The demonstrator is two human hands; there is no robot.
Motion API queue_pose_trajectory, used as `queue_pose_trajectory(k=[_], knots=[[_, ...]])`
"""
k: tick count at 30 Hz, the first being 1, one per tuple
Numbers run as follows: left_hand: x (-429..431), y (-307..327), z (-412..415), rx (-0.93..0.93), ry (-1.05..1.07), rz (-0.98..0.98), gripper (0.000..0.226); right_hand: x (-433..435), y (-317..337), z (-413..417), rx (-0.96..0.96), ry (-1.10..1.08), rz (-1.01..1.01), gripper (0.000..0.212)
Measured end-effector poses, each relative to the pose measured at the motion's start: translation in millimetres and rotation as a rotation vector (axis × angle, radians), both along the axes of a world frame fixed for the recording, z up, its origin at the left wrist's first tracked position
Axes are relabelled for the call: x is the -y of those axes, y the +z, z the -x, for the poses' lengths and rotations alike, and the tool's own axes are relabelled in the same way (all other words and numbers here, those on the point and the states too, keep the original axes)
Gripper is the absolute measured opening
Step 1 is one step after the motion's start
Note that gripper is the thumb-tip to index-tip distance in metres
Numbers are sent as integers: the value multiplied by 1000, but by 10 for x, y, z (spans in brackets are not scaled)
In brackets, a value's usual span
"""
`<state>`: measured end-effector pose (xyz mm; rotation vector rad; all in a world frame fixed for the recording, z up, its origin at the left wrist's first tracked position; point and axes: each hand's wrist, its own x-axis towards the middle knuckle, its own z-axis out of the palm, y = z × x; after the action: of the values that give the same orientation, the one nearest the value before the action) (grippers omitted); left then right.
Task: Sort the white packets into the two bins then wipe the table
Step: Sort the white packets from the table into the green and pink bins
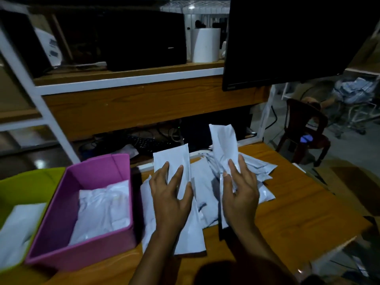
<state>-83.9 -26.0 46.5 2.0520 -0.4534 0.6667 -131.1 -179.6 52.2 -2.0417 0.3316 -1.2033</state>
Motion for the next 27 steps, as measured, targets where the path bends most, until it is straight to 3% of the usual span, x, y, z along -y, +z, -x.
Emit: queue_pose_trajectory(k=[10,14,27], knots=[[-988,207,1061,53,157,-77,47,-917,-4,886,6,200,-81,42],[-1458,245,1352,45,228,-108,47,-1349,-27,1078,-74,265,-105,48],[-3122,547,1299,92,446,-123,51,-2824,283,728,-49,482,-115,46]])
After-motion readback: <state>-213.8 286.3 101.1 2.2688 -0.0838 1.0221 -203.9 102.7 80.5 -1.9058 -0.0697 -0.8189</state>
